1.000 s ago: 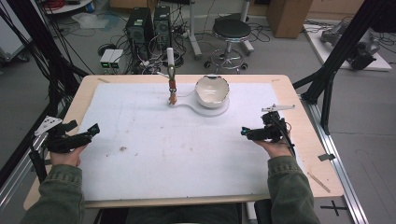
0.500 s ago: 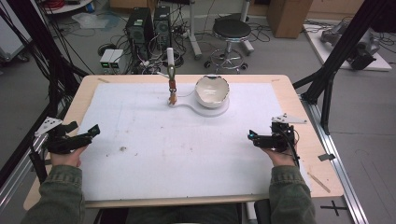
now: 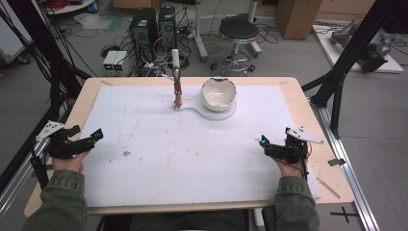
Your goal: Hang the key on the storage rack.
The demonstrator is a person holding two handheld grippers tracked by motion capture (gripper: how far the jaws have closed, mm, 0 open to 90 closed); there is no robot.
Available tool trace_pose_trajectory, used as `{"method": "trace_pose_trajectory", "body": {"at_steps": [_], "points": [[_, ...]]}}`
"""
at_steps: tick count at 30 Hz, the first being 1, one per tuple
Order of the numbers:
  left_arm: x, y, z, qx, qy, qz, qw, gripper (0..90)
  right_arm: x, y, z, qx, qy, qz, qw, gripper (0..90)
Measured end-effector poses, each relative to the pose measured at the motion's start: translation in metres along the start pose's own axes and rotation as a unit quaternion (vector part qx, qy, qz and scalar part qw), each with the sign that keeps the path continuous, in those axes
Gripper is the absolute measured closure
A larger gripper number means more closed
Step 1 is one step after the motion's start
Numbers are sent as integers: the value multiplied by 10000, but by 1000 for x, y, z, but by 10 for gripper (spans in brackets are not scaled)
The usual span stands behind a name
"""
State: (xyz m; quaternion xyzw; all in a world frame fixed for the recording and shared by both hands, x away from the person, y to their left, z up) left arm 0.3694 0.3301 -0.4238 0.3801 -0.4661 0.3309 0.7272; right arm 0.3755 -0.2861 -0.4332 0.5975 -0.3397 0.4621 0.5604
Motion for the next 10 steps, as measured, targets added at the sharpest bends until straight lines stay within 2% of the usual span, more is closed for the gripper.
{"method": "trace_pose_trajectory", "body": {"at_steps": [4,10], "points": [[0,0,0,-9,17,0,10000,17,0,2,0,-30,55,140,9999,8],[0,-1,0,-25,57,7,10000,17,0,4,-2,65,65,138,9999,7]]}}
Point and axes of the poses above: each handheld gripper's, and its own axes: y roughly backward along the jaws, x roughly out of its top, z roughly to its right, the point moved 6 cm from there along -y, roughly forward along the jaws, and after that the axes turned 10 degrees about -x, right-handed, at the moved point
